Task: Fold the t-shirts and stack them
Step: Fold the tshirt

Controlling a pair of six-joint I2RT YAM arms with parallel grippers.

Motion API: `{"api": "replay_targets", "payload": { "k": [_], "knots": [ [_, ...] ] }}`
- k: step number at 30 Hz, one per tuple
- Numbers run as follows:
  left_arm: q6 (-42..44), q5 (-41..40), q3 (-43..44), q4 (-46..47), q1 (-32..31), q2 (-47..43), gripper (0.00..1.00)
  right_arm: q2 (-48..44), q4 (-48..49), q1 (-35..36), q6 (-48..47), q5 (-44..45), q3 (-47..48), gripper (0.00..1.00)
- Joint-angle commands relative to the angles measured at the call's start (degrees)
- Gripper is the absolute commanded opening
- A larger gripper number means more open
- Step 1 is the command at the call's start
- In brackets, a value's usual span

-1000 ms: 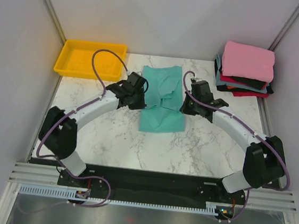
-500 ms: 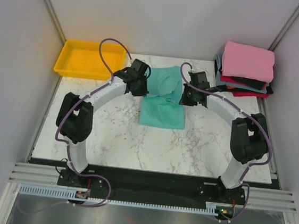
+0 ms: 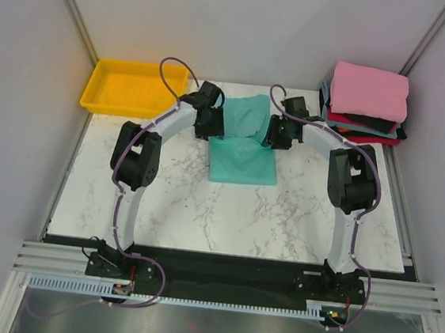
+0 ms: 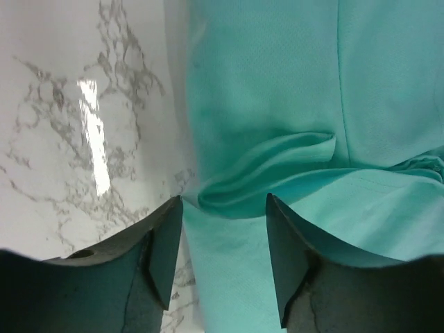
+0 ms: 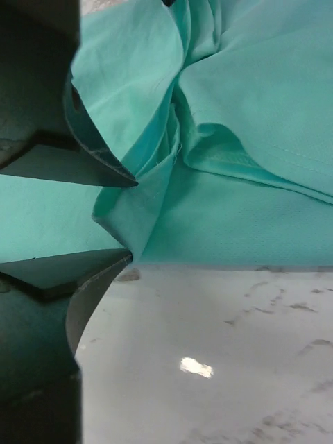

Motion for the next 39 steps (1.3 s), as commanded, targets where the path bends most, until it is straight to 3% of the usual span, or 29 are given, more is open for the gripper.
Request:
{"api": "replay_targets", "payload": {
  "k": [1, 6, 10, 11, 13, 14, 15, 18, 23, 27, 32, 39],
  "knots": [
    [3.52, 3.17, 12.95, -3.79, 1.81, 2.92, 0.62, 2.15, -2.07, -2.44, -0.65, -2.77, 9.06, 0.50],
    [6.42, 0.81, 20.39, -10.48, 2.43, -1.34, 0.66, -3.36, -7.97, -2.98, -3.02, 0.13, 15.59, 0.63],
    [4.50, -0.35, 9.51, -8.39, 1.91, -12.75, 0.65, -12.85, -6.66, -2.62, -3.55, -0.39, 5.77, 0.66],
    [4.14, 0.26, 2.44, -6.63, 1.56, -15.06, 0.62, -16.70, -5.00, -2.54, -3.55, -1.09, -0.09, 0.66],
    [3.53, 4.39, -8.64, -0.68, 0.07, -21.55, 0.56, -20.41, -2.36, -2.54, -2.94, -5.37, -6.53, 0.61],
    [2.57, 6.23, -12.02, 1.45, -1.07, -23.07, 0.53, -23.04, 0.69, -2.54, -2.24, -7.67, -12.39, 0.53],
    [2.30, 11.21, -15.53, 3.91, -1.69, -24.74, 0.52, -24.02, 2.38, -2.54, -1.71, -10.12, -15.06, 0.32],
    [-0.16, 16.08, -25.56, 12.61, -4.59, -28.09, 0.50, -25.00, 8.45, -2.45, -0.57, -19.36, -22.98, 0.16],
    [-3.06, 18.90, -32.35, 21.05, -8.46, -27.13, 0.49, -22.11, 10.57, -2.54, -1.88, -18.69, -27.83, 0.13],
    [-4.12, 16.54, -34.37, 23.79, -8.82, -24.06, 0.47, -17.98, 11.62, -3.15, -2.85, -17.27, -28.62, 0.10],
    [-2.98, 14.25, -37.18, 24.41, -8.64, -19.75, 0.45, -14.63, 13.73, -4.65, -2.15, -16.83, -30.90, 0.08],
    [-4.12, 11.78, -45.26, 26.25, -8.55, -21.76, 0.43, -16.29, 16.02, -4.65, -0.21, -16.65, -36.52, 0.06]
  ]
}}
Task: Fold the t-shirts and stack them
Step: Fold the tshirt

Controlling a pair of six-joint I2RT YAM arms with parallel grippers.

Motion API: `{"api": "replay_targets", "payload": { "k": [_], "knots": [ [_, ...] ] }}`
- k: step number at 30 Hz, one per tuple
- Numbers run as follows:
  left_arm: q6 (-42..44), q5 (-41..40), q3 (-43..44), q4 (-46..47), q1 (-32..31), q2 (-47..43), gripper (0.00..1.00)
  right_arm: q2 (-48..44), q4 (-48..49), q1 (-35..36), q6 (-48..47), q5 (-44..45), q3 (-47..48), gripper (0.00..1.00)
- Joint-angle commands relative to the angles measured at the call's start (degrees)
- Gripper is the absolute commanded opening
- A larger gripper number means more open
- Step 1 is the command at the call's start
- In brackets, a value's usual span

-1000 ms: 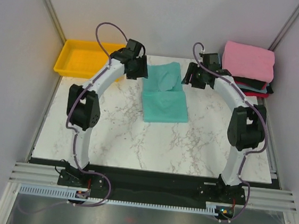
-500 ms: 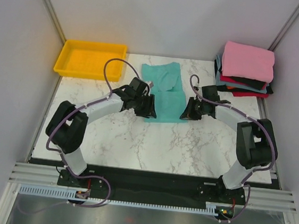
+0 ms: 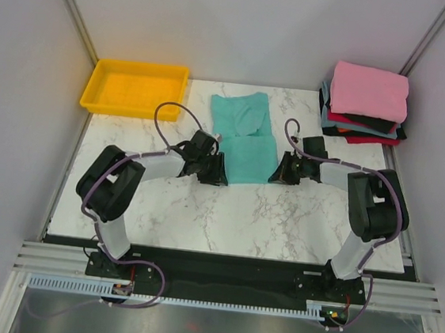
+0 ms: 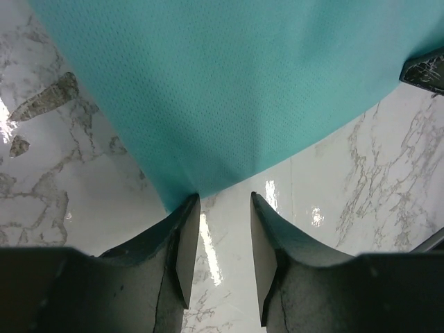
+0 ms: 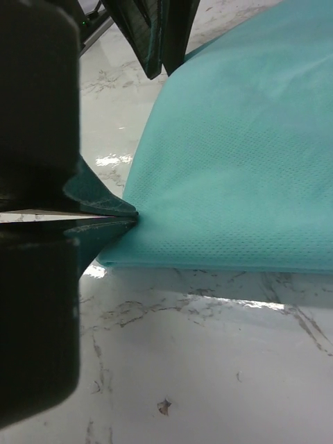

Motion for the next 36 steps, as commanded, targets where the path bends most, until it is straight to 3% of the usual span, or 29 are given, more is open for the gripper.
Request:
{"api": "replay_targets", "payload": {
  "k": [1, 5, 7, 8, 9, 11, 12, 16, 19, 23, 28, 36],
  "knots": [
    [-1.11, -2.82, -4.98, 0.99, 0.08, -1.15, 0.43, -1.04, 0.70, 0.25, 0.46, 2.03, -4.90, 0.06],
    [-0.49, -3.78, -7.81, 0.82, 0.08, -2.90, 0.43, -6.75, 0.61, 0.34, 2.13, 2.83, -9.12, 0.06],
    [-0.49, -3.52, -9.47, 0.38, -0.01, -5.27, 0.42, -9.21, -0.44, 0.77, 1.61, 2.39, -9.83, 0.11],
    [-0.49, -3.61, -10.09, 0.03, -0.09, -6.77, 0.43, -11.57, -2.62, 0.95, 0.83, 2.47, -9.49, 0.18],
    [-0.49, -4.04, -10.71, -0.93, -0.18, -10.96, 0.44, -12.98, -3.51, 1.04, -0.75, 3.87, -9.05, 0.40],
    [-0.32, -4.40, -11.15, -2.51, -0.36, -15.28, 0.48, -16.32, -5.79, 1.22, -2.51, 4.58, -7.03, 0.62],
    [-0.05, -4.40, -10.80, -5.13, -0.36, -17.22, 0.49, -16.95, -7.11, 1.22, -3.13, 5.28, -5.98, 0.64],
    [0.74, -7.64, -8.52, -12.27, -0.27, -27.67, 0.53, -21.07, -12.04, 1.22, -3.06, 4.32, -0.09, 0.68],
    [0.48, -8.27, -9.57, -12.37, -0.27, -29.80, 0.55, -25.54, -12.75, 1.22, -1.38, 5.37, -0.95, 0.69],
    [-2.32, -4.68, -12.72, -6.76, -0.27, -27.80, 0.56, -28.11, -12.93, 1.13, 0.20, 10.90, -4.64, 0.72],
    [-6.46, -3.78, -17.12, 2.21, -0.27, -25.33, 0.57, -23.73, -12.05, 0.69, -0.67, 14.77, -7.89, 0.72],
    [-7.17, -2.99, -17.39, 9.43, -0.36, -16.20, 0.55, -16.62, -5.81, -0.01, -0.32, 14.08, -10.09, 0.67]
  ]
}}
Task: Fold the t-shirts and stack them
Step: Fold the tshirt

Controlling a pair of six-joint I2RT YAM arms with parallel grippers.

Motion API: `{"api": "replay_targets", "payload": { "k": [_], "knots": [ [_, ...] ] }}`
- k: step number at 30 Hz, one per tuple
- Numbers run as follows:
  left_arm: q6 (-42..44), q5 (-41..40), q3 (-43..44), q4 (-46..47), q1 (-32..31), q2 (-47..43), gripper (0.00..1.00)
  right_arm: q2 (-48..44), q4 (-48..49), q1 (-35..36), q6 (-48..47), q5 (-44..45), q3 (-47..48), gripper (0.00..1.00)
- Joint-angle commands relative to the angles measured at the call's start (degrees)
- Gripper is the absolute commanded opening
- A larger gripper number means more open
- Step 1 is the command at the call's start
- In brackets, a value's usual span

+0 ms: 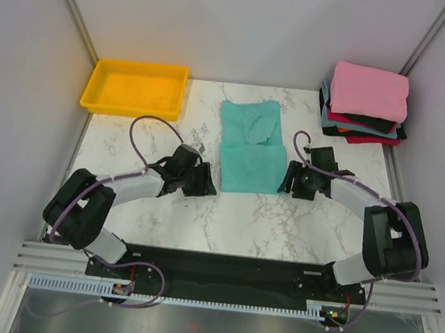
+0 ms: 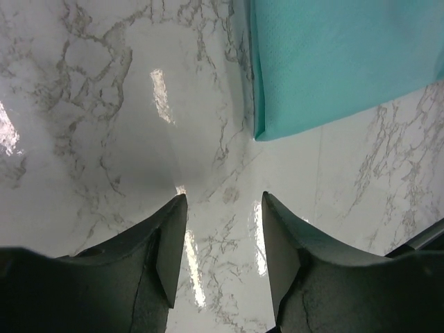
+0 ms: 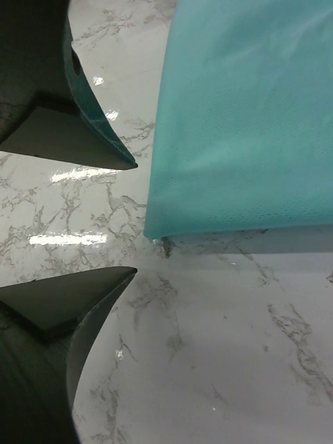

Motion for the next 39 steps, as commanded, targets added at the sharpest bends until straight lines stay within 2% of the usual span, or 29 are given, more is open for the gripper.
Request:
{"api": "replay_targets", "payload": {
  "k": [1, 6, 10, 14, 20, 24, 30, 31, 33, 34, 35, 37, 39],
  "knots": [
    [-2.64, 1.60, 0.05, 7.82, -0.21, 2.59, 0.54, 2.24, 5.16, -0.21, 0.25, 0.18, -0.31, 0.65],
    [-3.09, 1.07, 0.05, 9.25, -0.29, 4.44, 0.54, 5.14, 7.71, -0.21, 0.42, -0.71, -1.44, 0.57],
    [-3.70, 1.07, 0.23, 10.65, -0.29, 6.54, 0.54, 6.63, 9.38, -0.30, 0.42, -1.14, -2.06, 0.40],
    [-4.40, 1.07, 0.31, 12.06, -0.21, 8.30, 0.55, 7.51, 9.92, -0.30, 0.42, -1.94, -2.33, 0.28],
    [-5.20, 1.51, 0.49, 13.73, -0.29, 10.68, 0.56, 7.52, 9.92, -0.30, 0.42, -2.29, -2.33, 0.26],
    [-5.55, 1.95, 0.31, 15.31, -0.38, 12.43, 0.52, 7.60, 9.92, -0.21, 0.25, -2.81, -2.42, 0.26],
    [-6.16, 2.57, 0.49, 16.81, -1.08, 14.10, 0.41, 7.43, 9.92, -0.21, 0.33, -3.34, -2.50, 0.24],
    [-6.25, 2.91, 0.49, 17.24, -1.08, 14.71, 0.30, 7.51, 9.92, -0.21, 0.33, -3.43, -2.50, 0.20],
    [-6.51, 3.53, 0.40, 17.86, -1.17, 14.98, 0.19, 7.51, 10.00, -0.21, 0.33, -3.61, -2.59, 0.15],
    [-6.60, 3.62, 0.40, 17.95, -1.43, 14.81, 0.08, 7.43, 10.09, -0.21, 0.33, -3.95, -2.68, 0.10],
    [-6.69, 3.62, 0.23, 17.87, -1.44, 14.29, 0.04, 7.34, 10.00, -0.30, 0.51, -4.05, -2.94, 0.08],
    [-6.60, 3.62, -0.12, 17.69, -1.70, 13.06, 0.02, 6.38, 10.09, -0.21, 0.68, -4.57, -3.38, 0.01],
    [-6.43, 3.45, -0.91, 16.90, -1.96, 10.16, 0.02, 4.45, 9.83, -0.21, 1.30, -5.10, -4.26, 0.00]
  ]
}}
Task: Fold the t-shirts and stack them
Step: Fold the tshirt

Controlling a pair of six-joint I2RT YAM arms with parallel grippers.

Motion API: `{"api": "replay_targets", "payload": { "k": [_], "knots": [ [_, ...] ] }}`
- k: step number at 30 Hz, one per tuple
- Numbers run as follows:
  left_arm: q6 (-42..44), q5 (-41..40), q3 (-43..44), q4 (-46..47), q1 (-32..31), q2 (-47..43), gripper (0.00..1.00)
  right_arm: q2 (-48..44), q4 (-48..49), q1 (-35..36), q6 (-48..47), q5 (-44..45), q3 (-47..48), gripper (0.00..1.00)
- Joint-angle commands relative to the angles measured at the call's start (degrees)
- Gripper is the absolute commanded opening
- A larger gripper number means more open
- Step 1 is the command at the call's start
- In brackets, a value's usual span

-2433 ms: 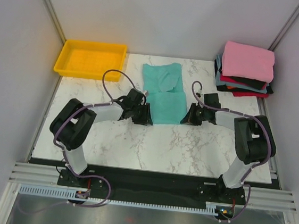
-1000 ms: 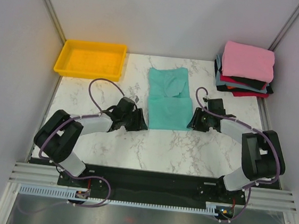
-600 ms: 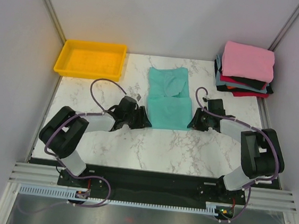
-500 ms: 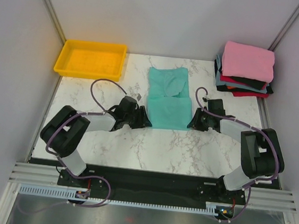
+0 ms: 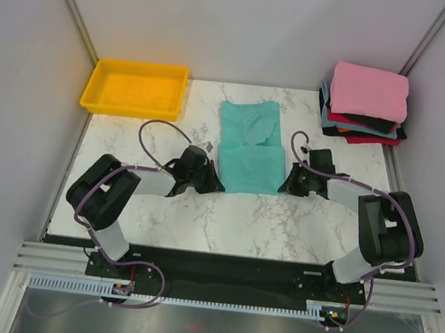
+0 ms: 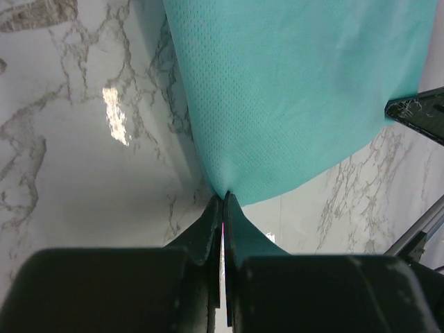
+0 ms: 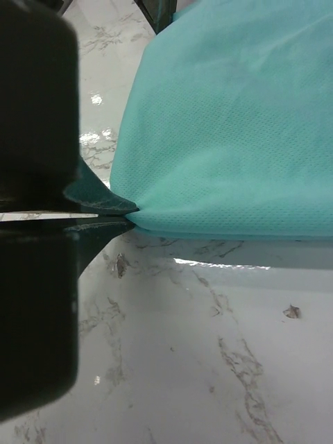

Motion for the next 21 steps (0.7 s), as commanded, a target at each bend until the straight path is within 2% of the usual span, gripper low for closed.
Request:
{"api": "replay_targets", "payload": {
  "k": [1, 7, 11, 14, 17, 21],
  "knots": [
    [0.11, -0.40, -1.83, -3.71, -1.18, -3.64, 0.02, -2.46, -1.80, 0.18, 0.31, -0.71, -2.58, 0.00],
    [-0.50, -1.28, -6.14, -8.28, -3.37, -14.62, 0.02, -13.88, -4.69, 0.27, 2.95, -3.61, -7.49, 0.00],
    [-3.48, -1.46, -9.47, -15.47, -5.48, -24.37, 0.02, -26.07, -7.77, 0.36, 5.41, -5.01, -12.23, 0.00],
    [-5.07, -3.03, -8.61, -20.93, -8.73, -31.76, 0.02, -34.34, -12.33, 0.36, 7.52, -6.86, -13.56, 0.00],
    [-7.27, -5.06, -7.20, -27.09, -11.46, -38.70, 0.02, -42.42, -18.31, 0.36, 10.24, -7.04, -12.43, 0.00],
    [-10.08, -6.55, -3.96, -36.21, -11.81, -43.98, 0.02, -46.86, -25.95, 0.36, 11.92, -6.60, -6.90, 0.00]
  ]
}}
